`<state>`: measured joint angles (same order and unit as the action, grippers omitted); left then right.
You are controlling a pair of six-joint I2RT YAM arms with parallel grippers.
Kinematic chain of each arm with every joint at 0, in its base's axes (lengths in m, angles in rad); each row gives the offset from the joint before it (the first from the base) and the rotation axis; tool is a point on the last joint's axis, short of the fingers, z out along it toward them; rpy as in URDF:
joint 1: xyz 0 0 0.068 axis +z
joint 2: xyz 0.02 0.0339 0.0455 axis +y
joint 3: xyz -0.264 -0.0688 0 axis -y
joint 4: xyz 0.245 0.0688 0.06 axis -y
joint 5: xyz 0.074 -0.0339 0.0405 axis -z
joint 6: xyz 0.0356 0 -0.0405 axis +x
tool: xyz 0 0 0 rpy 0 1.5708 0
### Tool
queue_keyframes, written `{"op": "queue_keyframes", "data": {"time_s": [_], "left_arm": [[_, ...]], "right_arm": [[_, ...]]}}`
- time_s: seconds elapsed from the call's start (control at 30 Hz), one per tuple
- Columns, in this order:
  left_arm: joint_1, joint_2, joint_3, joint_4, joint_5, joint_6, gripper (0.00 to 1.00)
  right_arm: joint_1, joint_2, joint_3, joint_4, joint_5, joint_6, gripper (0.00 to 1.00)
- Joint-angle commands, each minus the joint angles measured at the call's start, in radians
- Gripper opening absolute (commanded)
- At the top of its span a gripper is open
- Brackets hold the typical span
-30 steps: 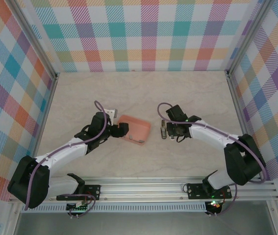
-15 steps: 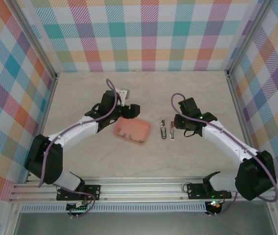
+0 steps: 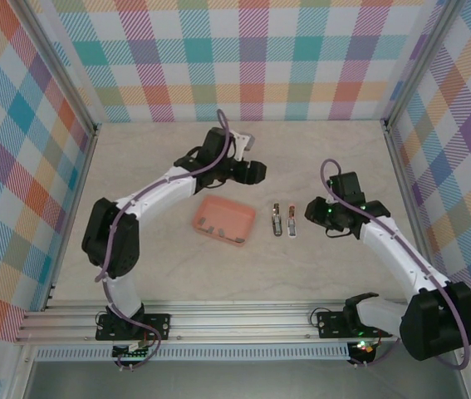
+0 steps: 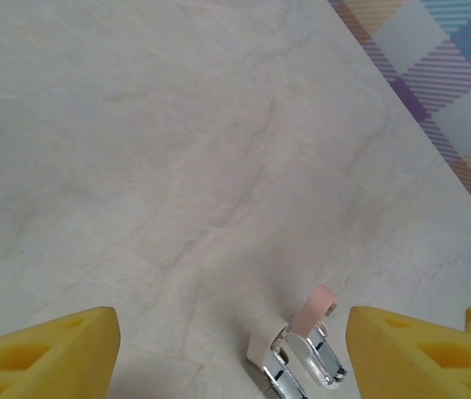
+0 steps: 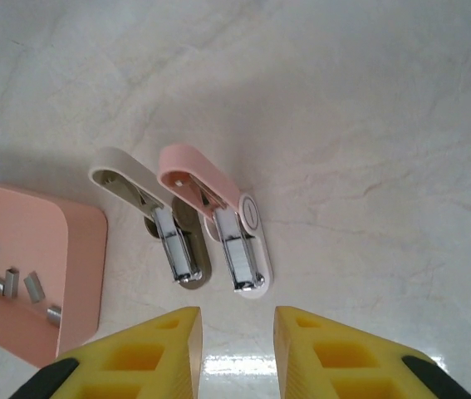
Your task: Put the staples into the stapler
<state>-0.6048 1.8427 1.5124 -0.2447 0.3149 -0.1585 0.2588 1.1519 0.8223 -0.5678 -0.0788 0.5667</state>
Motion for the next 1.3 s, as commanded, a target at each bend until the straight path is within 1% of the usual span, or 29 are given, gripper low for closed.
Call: {"op": "queue_keyframes", "data": {"time_s": [0.0, 0.2, 0.33, 0.57, 0.83, 1.07, 1.27], "left_arm": [[-0.034, 0.062, 0.093, -0.141, 0.042, 0.042, 0.71], [-0.071, 0.186, 0.251, -0.284, 0.109, 0.066, 0.68], [-0.095, 0.241, 0.314, -0.313, 0.156, 0.066, 0.66], [-0.143, 0.339, 0.444, -0.348, 0.183, 0.067, 0.64], [-0.176, 0.453, 0.619, -0.453, 0.152, 0.094, 0.64], [-0.197, 0.521, 0.709, -0.479, 0.141, 0.099, 0.64], [-0.208, 0.579, 0.780, -0.529, 0.107, 0.093, 0.61]], "right_arm": [[-0.020, -0.024, -0.048, 0.059, -0.130, 0.081, 0.29], [-0.029, -0.027, -0.147, 0.135, -0.198, 0.185, 0.28], [-0.032, -0.040, -0.229, 0.204, -0.236, 0.259, 0.29], [-0.035, -0.032, -0.307, 0.297, -0.273, 0.328, 0.29], [-0.047, 0.036, -0.328, 0.383, -0.304, 0.356, 0.29], [-0.063, 0.087, -0.341, 0.455, -0.342, 0.390, 0.29], [-0.075, 0.108, -0.364, 0.511, -0.373, 0.415, 0.29]]}}
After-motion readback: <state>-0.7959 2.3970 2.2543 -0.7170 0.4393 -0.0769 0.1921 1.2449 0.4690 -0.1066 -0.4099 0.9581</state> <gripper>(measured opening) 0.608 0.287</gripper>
